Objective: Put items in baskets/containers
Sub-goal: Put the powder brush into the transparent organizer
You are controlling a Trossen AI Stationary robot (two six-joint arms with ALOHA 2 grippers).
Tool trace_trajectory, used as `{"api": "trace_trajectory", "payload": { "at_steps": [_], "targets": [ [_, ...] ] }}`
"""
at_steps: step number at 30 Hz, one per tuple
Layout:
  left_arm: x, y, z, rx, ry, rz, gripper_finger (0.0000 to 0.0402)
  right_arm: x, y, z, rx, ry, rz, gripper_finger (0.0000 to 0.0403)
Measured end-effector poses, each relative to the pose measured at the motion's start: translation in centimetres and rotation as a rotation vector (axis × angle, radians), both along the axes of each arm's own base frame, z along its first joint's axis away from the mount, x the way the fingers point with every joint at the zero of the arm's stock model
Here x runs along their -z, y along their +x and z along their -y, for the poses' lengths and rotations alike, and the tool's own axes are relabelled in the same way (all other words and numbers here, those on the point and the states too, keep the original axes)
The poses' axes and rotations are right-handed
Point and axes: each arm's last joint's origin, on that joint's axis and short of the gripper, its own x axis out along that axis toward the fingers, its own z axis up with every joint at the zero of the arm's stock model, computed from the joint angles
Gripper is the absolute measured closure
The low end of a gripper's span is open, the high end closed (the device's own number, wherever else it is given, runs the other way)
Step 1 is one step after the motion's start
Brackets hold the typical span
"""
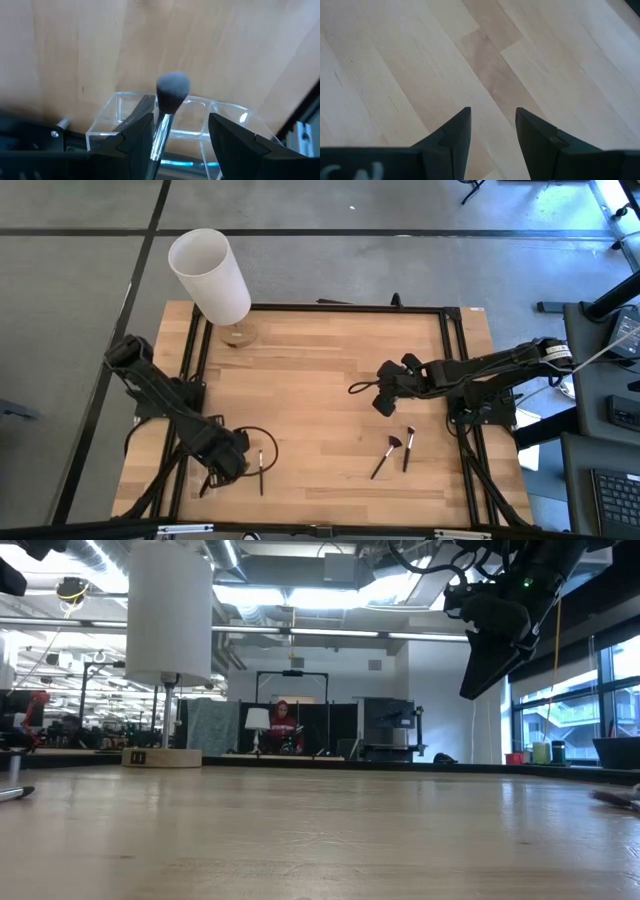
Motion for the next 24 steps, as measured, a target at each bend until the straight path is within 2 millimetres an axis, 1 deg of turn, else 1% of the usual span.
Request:
{"api": "trace_trajectory", "payload": {
  "at_steps": [10, 13, 16, 24],
  "targets": [
    [1.9, 0.6, 0.7, 0.078, 0.058, -0.061, 0.0217, 0.0, 0.0, 0.0, 0.001, 0.000, 0.000, 0.0248],
    [2.4, 0.7, 0.8, 0.103, 0.068, -0.076, 0.0223, 0.0, 0.0, 0.0, 0.002, 0.001, 0.001, 0.0248],
    [2.6, 0.8, 0.8, 0.102, 0.076, -0.086, 0.0246, 0.0, 0.0, 0.0, 0.002, 0.002, 0.002, 0.0248],
    [2.5, 1.0, 0.1, -0.001, 0.119, -0.100, 0.0346, 0.0, 0.0, 0.0, 0.004, 0.002, 0.003, 0.0248]
  ]
}}
